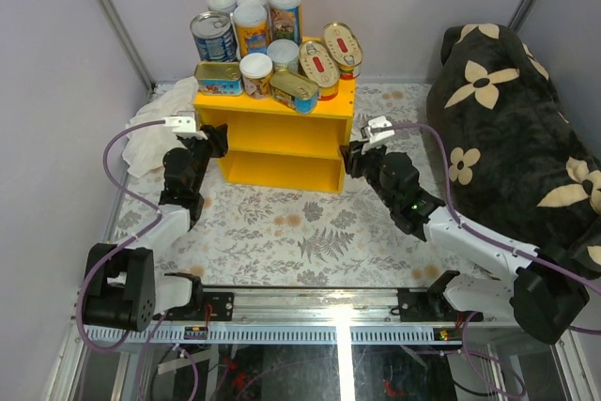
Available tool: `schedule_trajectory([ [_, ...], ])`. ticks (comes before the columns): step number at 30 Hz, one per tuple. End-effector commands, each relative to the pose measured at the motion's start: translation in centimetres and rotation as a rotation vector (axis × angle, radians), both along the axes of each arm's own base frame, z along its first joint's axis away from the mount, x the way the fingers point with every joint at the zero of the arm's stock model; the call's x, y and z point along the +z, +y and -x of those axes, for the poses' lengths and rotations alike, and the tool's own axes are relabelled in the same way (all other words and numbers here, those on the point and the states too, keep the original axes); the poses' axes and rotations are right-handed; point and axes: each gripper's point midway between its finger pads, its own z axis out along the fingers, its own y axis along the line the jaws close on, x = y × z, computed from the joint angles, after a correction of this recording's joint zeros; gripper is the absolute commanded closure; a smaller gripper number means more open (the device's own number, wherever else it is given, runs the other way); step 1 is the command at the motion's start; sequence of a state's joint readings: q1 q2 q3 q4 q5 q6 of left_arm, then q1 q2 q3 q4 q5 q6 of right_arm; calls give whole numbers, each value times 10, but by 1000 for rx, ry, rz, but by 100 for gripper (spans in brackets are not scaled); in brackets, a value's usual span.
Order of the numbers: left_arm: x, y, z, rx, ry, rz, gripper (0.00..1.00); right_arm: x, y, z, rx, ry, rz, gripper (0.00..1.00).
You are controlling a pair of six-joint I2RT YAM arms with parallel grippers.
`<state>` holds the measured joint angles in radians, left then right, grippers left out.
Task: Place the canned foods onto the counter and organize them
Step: Adjust the counter at the center of the board, then reset both arms
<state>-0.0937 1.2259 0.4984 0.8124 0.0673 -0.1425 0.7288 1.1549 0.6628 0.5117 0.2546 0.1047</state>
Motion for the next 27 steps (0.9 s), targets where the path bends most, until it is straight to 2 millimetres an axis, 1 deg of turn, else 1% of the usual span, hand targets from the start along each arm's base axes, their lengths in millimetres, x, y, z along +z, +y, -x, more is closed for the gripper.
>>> schedule_trajectory([
  [1, 5, -52, 7, -192, -15, 14, 60, 33, -34, -33, -148, -38, -76, 63],
  [4, 6, -62, 10, -216, -17, 11, 60, 35, -45, -40, -169, -36, -91, 63],
  [9, 11, -69, 12, -235, -18, 9, 60, 39, -55, -48, -198, -27, -80, 62],
  [11, 14, -71, 13, -231, -19, 0, 56, 39, -53, -51, -186, -17, -75, 62],
  [13, 19, -71, 14, -222, -20, -12, 50, 41, -48, -50, -161, -6, -76, 60],
  [14, 23, -70, 15, -213, -22, -11, 43, 44, -46, -49, -149, -5, -83, 57],
  [15, 27, -67, 16, -198, -26, -5, 33, 46, -45, -48, -139, -5, -92, 51],
  [16, 30, -64, 18, -183, -28, 3, 24, 48, -44, -46, -131, -1, -96, 44],
  [19, 37, -51, 23, -120, -25, 26, 9, 52, -42, -40, -112, 23, -105, 26],
  [21, 38, -39, 26, -52, 11, 40, 3, 55, -42, -37, -104, 29, -111, 15],
  [23, 40, -30, 32, -6, 43, 67, 1, 57, -42, -35, -98, 41, -92, 8],
  [24, 40, -27, 37, 9, 57, 77, 0, 55, -44, -33, -105, 59, -80, 4],
  [25, 44, -22, 44, 27, 59, 95, 0, 51, -47, -32, -119, 81, -80, 1],
  [27, 46, -11, 57, 80, 86, 140, 0, 43, -51, -24, -132, 137, -89, 0],
])
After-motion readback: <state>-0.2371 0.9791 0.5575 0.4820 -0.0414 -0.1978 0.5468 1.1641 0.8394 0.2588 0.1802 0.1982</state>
